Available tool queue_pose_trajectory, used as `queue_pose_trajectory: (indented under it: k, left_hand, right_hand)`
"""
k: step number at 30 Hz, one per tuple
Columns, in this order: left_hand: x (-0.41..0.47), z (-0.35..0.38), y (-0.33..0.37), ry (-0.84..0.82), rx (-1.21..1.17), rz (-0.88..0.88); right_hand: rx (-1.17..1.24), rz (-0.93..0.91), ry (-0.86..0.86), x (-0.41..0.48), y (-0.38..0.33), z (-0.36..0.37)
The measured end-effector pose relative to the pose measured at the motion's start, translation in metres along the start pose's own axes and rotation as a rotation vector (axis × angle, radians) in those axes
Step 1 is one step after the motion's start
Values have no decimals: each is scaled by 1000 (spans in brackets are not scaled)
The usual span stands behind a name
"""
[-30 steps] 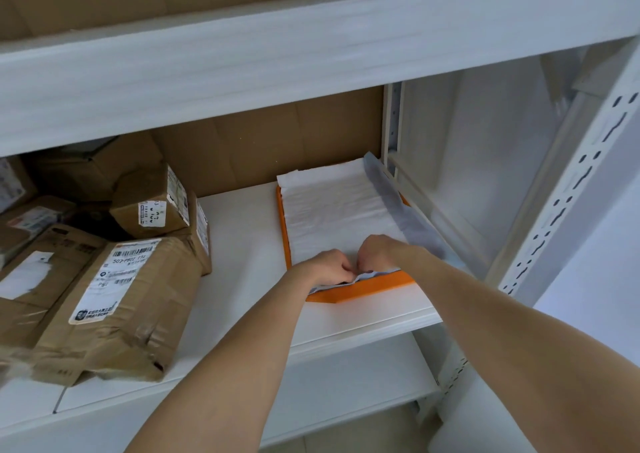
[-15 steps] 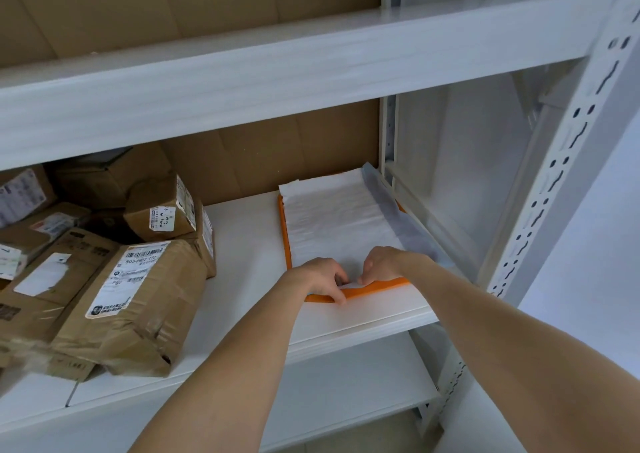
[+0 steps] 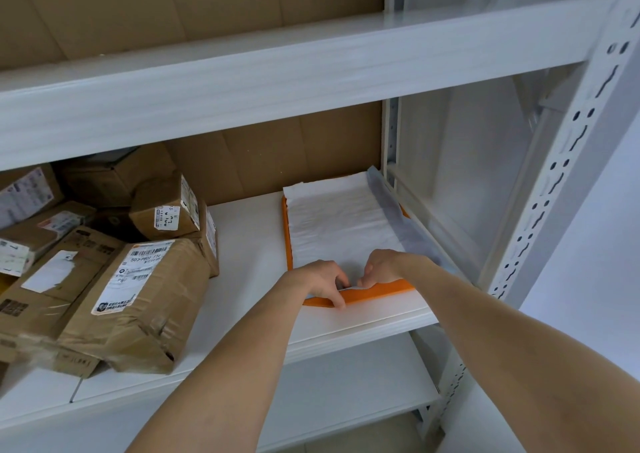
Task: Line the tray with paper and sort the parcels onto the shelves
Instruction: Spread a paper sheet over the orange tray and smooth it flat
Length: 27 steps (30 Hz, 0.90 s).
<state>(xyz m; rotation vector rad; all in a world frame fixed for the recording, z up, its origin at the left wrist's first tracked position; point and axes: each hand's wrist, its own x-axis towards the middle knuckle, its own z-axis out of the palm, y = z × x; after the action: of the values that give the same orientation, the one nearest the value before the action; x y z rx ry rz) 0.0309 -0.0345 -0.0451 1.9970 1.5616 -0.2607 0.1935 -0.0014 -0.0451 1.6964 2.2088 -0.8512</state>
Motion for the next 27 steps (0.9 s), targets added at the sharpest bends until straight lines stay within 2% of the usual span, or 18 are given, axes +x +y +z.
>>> queue_pose_trajectory:
  k: [5,11,14,17,24,27]
  left_hand:
    - [4,-2,-5,72,-109,-15]
    - [9,-2,-7,-12,-160,-41]
    - [12,-6,-7,-33,-167,-66]
    - [15,-5,-5,-24,-127,-48]
    - [15,-7,1,-45,-87,-42]
    - [14,-3,4,-80,21,-31]
  right_hand:
    - [19,-41,85,0,-2,-2]
    - [2,-34,19,-7,-2,-8]
    - [-14,-34,50,-9,-4,-10]
    - [-17,-32,107,-8,-6,-9]
    - [-25,-26,42,-1,-6,-7]
    - [-40,-33,33,0,-5,-7]
